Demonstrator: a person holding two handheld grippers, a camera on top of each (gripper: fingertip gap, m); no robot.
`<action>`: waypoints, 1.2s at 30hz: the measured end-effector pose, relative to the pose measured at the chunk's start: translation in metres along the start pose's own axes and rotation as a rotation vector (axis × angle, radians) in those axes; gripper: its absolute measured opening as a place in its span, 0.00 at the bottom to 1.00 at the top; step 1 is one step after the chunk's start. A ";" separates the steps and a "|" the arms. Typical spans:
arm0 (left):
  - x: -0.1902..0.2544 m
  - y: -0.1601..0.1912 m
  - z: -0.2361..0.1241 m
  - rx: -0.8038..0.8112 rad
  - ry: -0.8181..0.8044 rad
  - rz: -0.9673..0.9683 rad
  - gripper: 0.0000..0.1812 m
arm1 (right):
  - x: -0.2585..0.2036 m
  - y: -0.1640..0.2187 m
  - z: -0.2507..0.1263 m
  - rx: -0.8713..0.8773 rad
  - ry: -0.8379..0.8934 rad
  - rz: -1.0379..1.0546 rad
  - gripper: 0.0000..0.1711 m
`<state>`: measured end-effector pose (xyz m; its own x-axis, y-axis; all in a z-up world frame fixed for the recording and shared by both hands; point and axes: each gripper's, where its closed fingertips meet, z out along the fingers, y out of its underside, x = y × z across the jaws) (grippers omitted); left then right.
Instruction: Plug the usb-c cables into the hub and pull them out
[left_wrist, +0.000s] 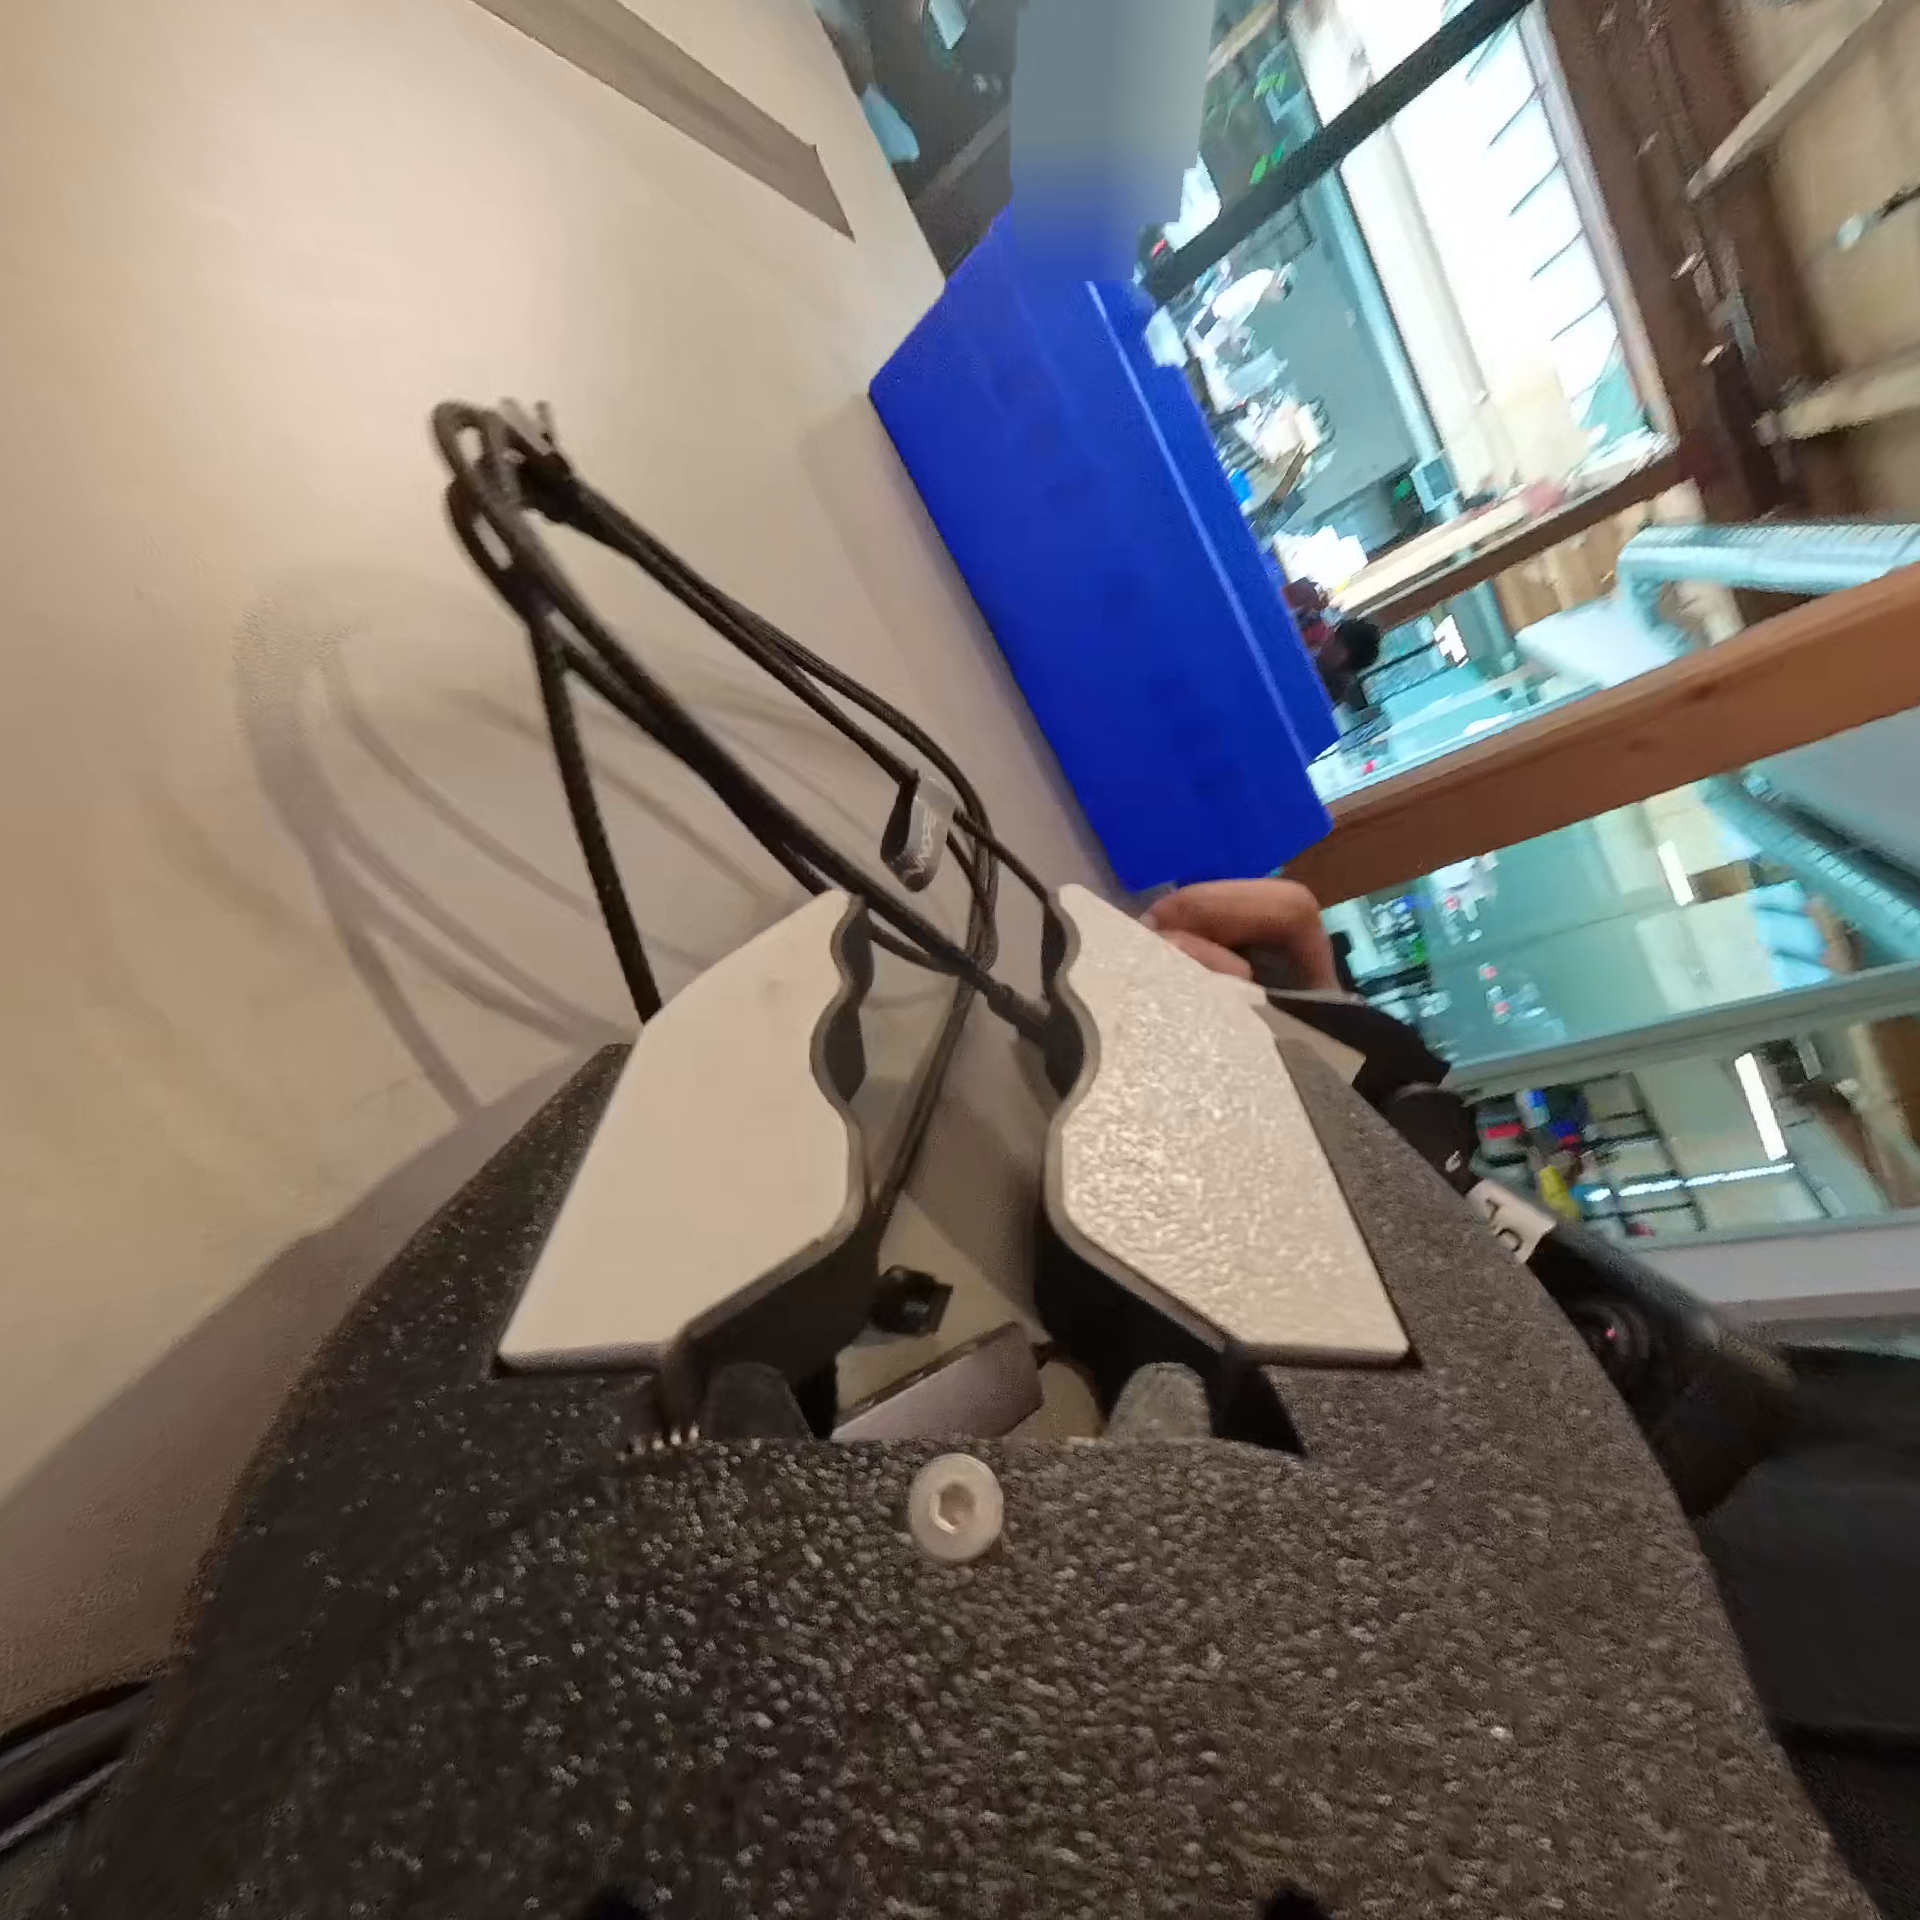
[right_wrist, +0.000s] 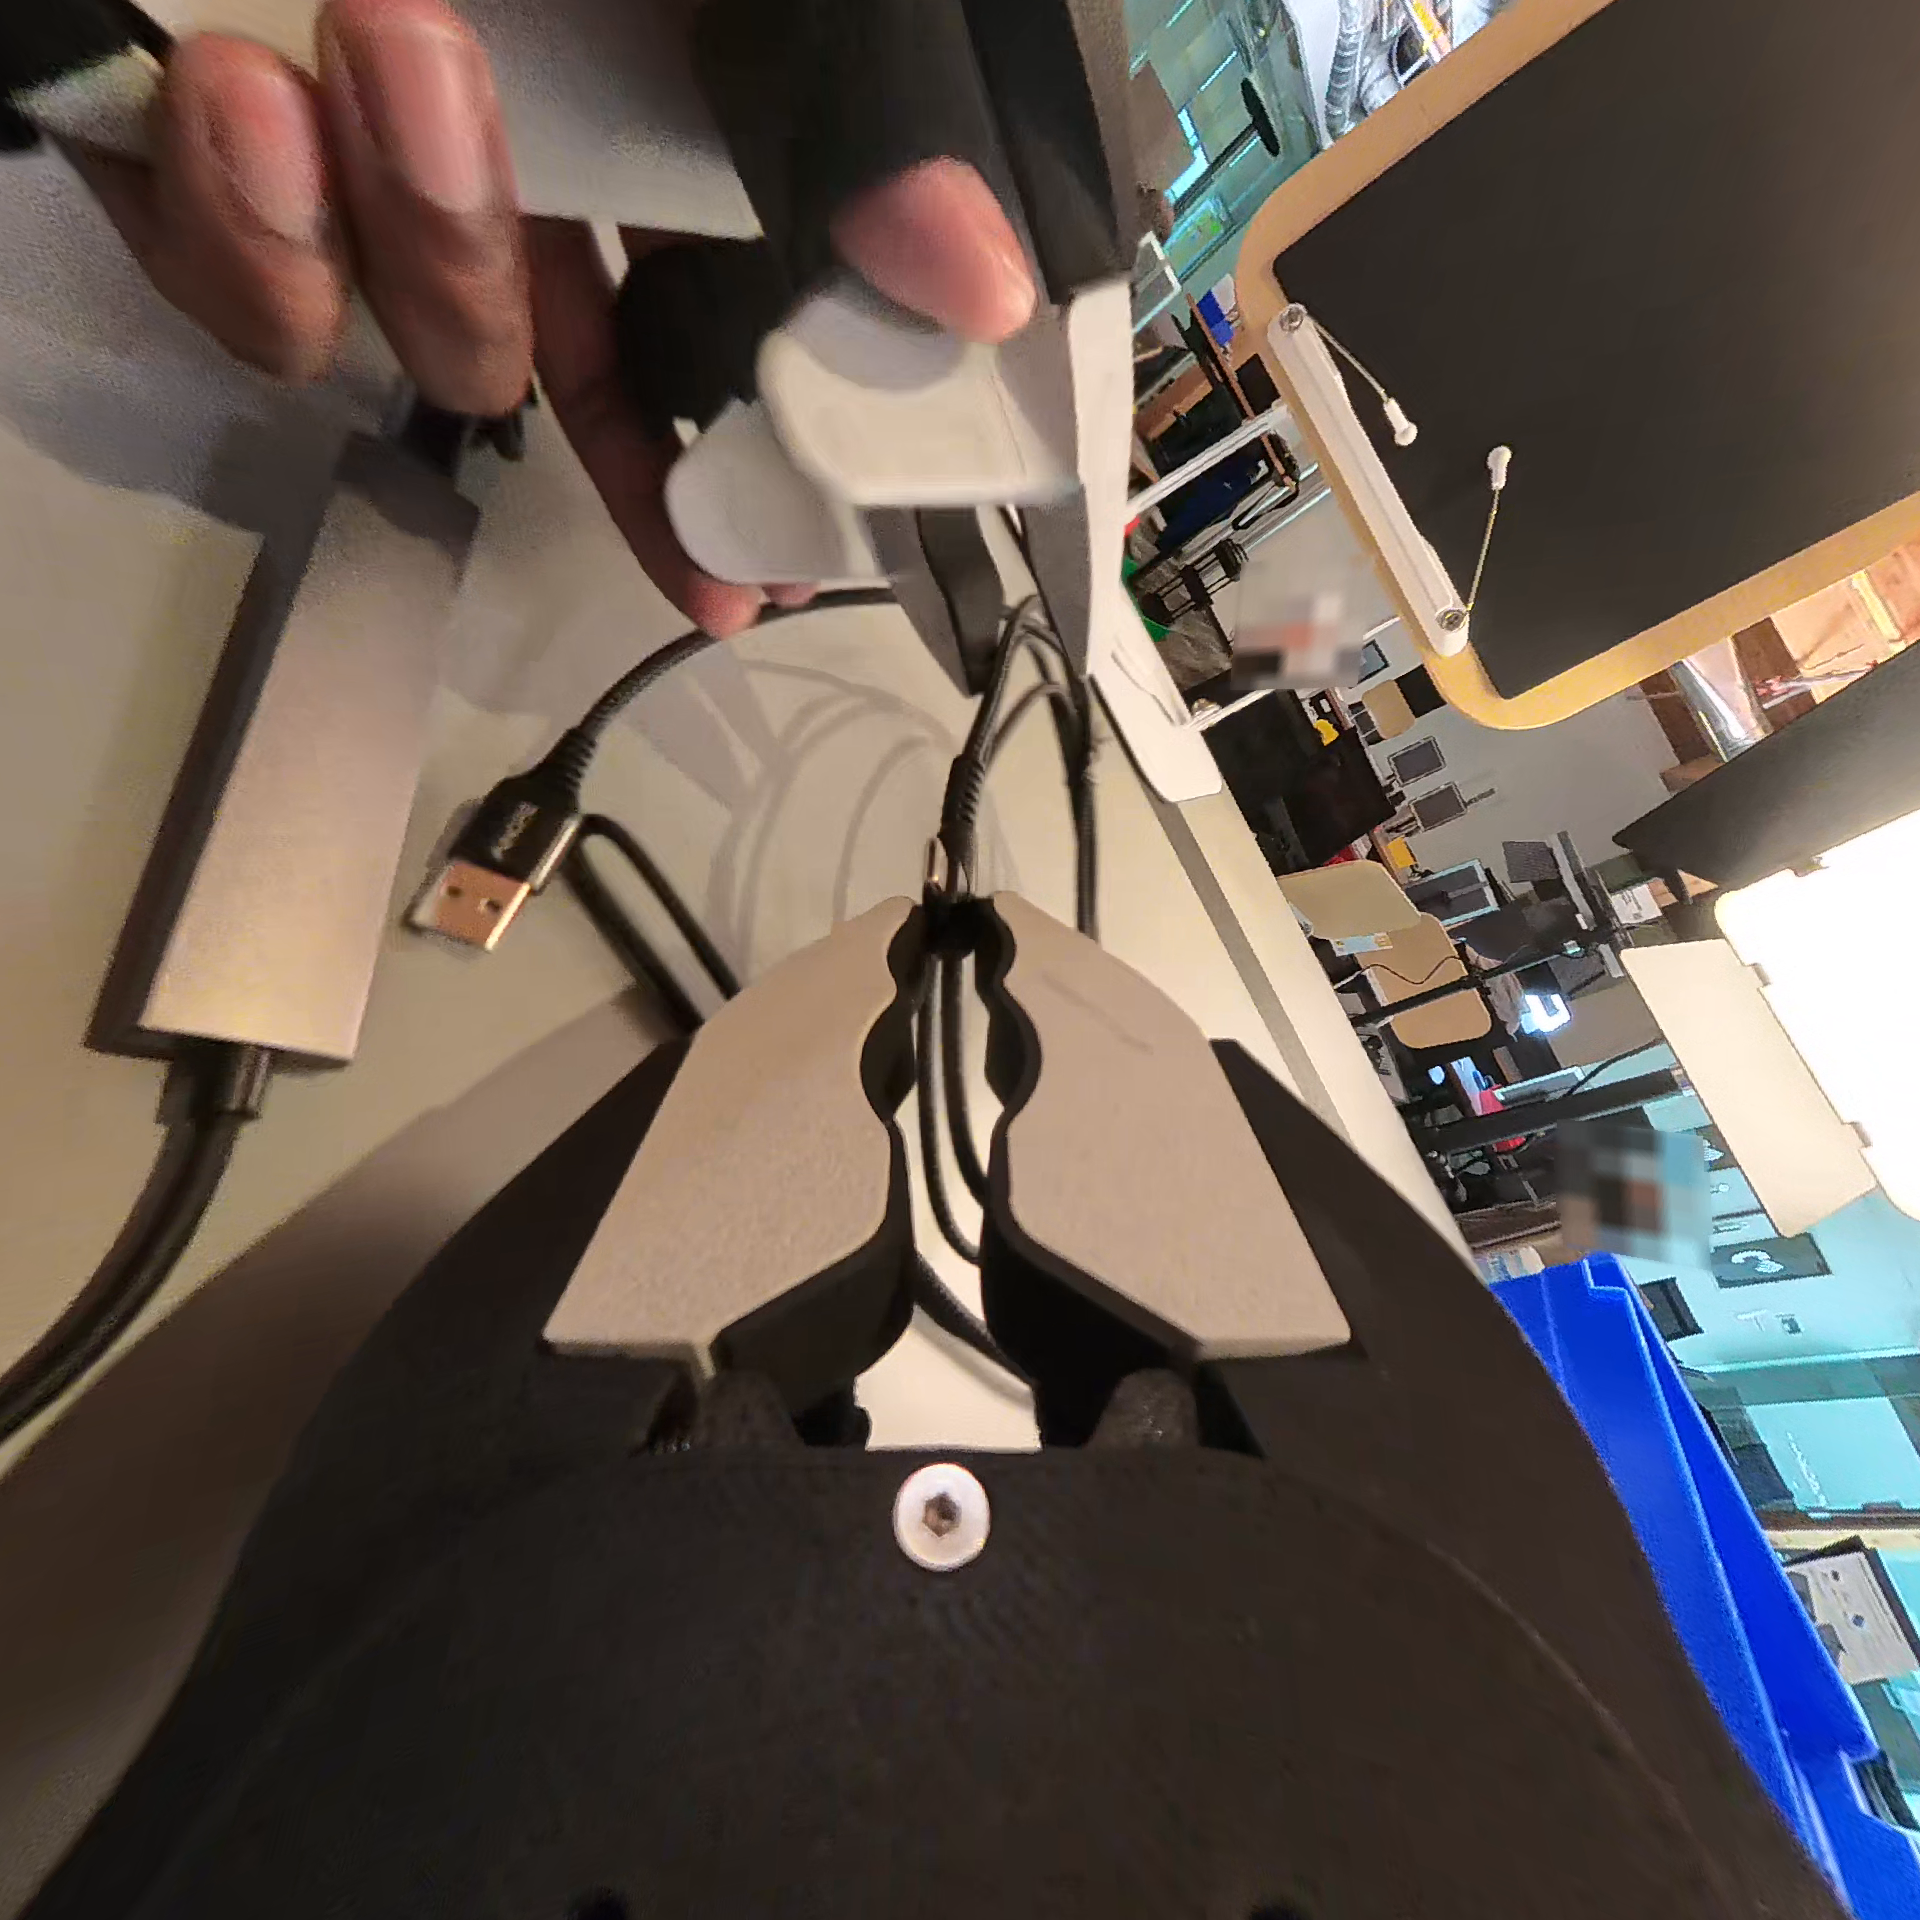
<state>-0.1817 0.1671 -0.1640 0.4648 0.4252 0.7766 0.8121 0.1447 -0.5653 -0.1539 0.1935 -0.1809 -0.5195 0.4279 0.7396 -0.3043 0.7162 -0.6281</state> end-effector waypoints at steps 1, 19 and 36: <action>0.000 0.004 -0.003 -0.026 -0.029 0.055 0.20 | -0.001 0.001 0.000 -0.001 -0.006 0.001 0.05; 0.006 0.073 -0.083 -0.079 -0.253 0.471 0.32 | -0.037 0.001 -0.003 -0.009 -0.163 -0.116 0.05; 0.035 0.060 -0.104 0.229 -0.073 0.437 0.38 | -0.038 0.000 -0.044 -0.109 -0.355 0.280 0.14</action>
<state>-0.0800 0.0975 -0.1419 0.7119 0.5498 0.4369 0.4450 0.1280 -0.8863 -0.0987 0.2019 -0.1987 -0.8169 0.4113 0.4043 -0.0374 0.6618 -0.7487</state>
